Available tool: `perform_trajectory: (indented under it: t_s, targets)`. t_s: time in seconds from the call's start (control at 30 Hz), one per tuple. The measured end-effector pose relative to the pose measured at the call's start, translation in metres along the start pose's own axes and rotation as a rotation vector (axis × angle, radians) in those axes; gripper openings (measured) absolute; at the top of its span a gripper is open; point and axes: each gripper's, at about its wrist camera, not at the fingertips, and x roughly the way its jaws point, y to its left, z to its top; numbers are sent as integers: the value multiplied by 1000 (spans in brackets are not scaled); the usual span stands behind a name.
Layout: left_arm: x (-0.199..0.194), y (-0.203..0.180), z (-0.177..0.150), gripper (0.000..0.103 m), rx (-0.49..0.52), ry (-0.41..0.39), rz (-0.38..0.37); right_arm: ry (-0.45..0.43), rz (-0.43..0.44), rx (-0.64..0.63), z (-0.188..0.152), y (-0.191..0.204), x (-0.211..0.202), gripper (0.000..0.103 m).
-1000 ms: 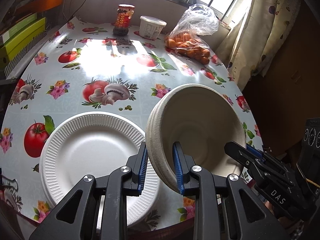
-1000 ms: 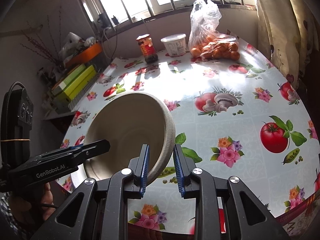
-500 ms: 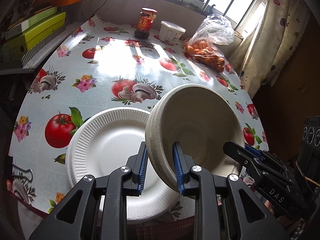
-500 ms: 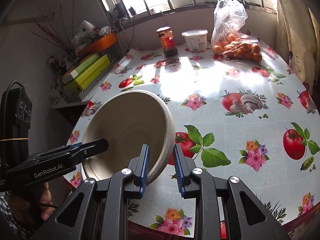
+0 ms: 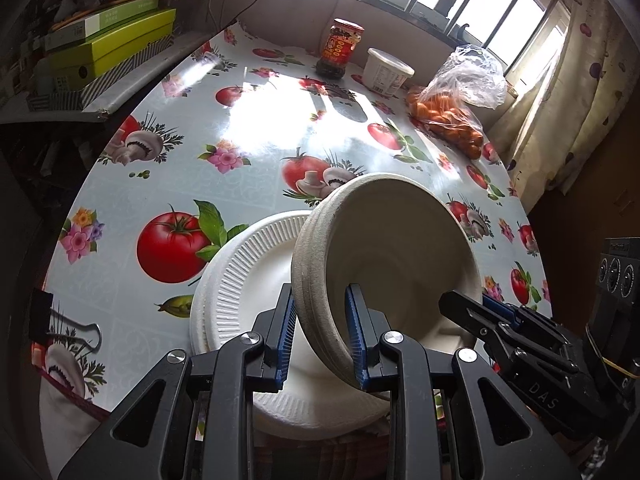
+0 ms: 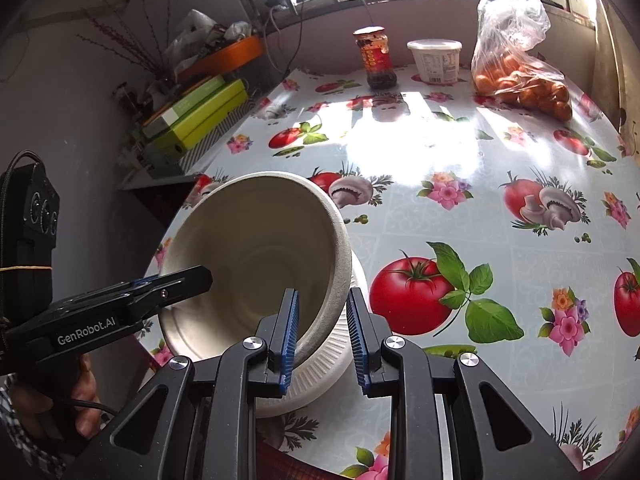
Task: Organize plates and bowls
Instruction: 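Carry the nested beige bowls with the left gripper toward the white plate stack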
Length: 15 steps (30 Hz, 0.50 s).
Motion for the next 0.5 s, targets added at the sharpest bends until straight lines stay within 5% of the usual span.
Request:
perform_trajectory:
  t_s: [0.5]
  targets:
    - [0,25,-5,26,-51,15,25,53,41,-23,0,15,23,24]
